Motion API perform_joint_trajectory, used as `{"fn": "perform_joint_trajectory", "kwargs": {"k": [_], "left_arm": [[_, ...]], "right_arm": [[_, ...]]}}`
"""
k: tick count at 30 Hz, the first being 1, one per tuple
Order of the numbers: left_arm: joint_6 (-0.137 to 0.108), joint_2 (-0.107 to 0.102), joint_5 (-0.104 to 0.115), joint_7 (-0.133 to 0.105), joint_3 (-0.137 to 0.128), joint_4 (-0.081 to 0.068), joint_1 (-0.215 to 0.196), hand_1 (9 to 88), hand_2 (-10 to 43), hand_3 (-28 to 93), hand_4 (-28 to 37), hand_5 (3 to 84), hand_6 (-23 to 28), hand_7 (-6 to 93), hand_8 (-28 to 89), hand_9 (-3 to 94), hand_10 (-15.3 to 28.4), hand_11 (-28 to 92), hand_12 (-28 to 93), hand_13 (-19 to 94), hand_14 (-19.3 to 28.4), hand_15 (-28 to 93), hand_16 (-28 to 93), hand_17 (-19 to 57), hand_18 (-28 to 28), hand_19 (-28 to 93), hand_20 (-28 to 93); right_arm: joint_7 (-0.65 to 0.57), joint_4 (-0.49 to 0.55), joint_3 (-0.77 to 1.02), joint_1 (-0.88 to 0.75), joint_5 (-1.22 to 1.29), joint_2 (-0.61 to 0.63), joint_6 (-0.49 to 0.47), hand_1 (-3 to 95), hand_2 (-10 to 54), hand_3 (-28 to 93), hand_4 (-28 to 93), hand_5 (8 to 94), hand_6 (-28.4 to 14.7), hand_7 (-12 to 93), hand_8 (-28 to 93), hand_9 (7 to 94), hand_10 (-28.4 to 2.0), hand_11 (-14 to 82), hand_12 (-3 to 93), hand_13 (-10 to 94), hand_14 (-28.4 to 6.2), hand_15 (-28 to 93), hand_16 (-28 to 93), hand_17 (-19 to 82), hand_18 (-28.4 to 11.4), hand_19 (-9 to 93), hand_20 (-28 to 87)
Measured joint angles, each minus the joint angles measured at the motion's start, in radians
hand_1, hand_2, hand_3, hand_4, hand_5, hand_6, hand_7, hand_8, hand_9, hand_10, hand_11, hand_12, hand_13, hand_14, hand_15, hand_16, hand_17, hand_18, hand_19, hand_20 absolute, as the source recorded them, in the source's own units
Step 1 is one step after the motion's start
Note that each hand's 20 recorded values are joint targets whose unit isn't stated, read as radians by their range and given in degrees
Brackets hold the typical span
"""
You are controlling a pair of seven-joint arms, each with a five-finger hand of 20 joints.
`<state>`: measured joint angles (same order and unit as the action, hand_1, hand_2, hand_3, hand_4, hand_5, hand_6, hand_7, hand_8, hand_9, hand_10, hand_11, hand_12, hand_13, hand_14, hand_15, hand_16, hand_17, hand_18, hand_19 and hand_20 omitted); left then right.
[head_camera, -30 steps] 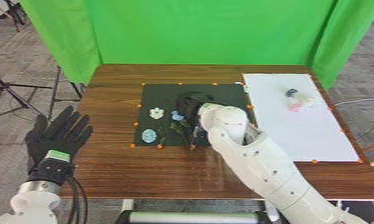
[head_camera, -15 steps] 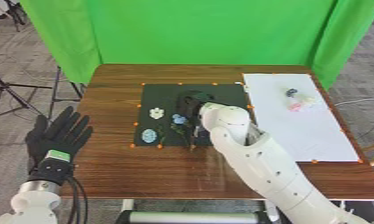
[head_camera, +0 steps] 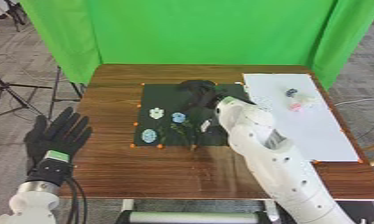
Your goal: Arrange flowers
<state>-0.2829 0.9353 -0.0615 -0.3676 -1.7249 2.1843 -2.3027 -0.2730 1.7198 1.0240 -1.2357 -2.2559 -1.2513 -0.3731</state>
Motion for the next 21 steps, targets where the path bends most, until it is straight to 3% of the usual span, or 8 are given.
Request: {"fn": "perform_joint_trajectory", "kwargs": {"k": [6, 11, 16, 21], "left_arm": [[0.014, 0.001, -0.015, -0.001, -0.024, 0.016, -0.027, 28.2, 8.7, 72, -28.3, 38.1, 6.9, 19.8, -10, 32.3, 14.1, 22, 11, 23, 14.4, 37, -9, -3.9, 11.4, 30, 8], [0.026, 0.000, -0.027, -0.017, -0.046, 0.034, -0.052, 28.3, 8.6, 72, -28.3, 38.1, 6.9, 19.7, -10, 32.4, 14.0, 22, 11, 23, 14.4, 37, -9, -3.9, 11.4, 29, 8], [0.026, 0.000, -0.025, -0.040, -0.061, 0.041, -0.063, 24.7, 11.5, 70, -28.3, 36.3, 6.8, 19.3, -10, 32.5, 14.0, 22, 11, 23, 14.5, 37, -9, -3.8, 11.5, 29, 8], [0.024, 0.000, -0.004, -0.076, -0.067, 0.045, -0.071, 24.0, 11.9, 71, -28.3, 36.1, 6.8, 19.3, -10, 32.5, 14.1, 22, 11, 23, 14.6, 36, -9, -3.8, 11.6, 30, 8]], "right_arm": [[-0.107, 0.046, 0.088, -0.040, 0.010, 0.096, 0.089, 29.8, -9.5, 79, -26, 39.6, -3.5, 14, -12, 37.2, -16.8, 6.8, 13.5, 23, -19.6, 43, 14, 15, -23.6, 67, 42], [-0.197, 0.040, 0.191, -0.087, 0.018, 0.213, 0.128, 31.1, -9.5, 80, -26, 39.7, -4.6, 13, -12, 37.1, -16.8, 7.1, 13.0, 23, -18.8, 39, 13, 15, -23.2, 66, 40], [-0.267, 0.011, 0.248, -0.118, 0.051, 0.310, 0.132, 34.0, -9.1, 81, -26, 40.2, -6.3, 13, -12, 36.8, -16.6, 7.8, 12.2, 24, -17.7, 40, 12, 17, -22.9, 71, 41], [-0.295, -0.012, 0.279, -0.139, 0.081, 0.338, 0.135, 36.1, -9.2, 82, -26, 40.4, -7.0, 13, -12, 36.1, -16.4, 8.6, 11.3, 24, -16.8, 39, 10, 18, -23.0, 72, 40]]}}
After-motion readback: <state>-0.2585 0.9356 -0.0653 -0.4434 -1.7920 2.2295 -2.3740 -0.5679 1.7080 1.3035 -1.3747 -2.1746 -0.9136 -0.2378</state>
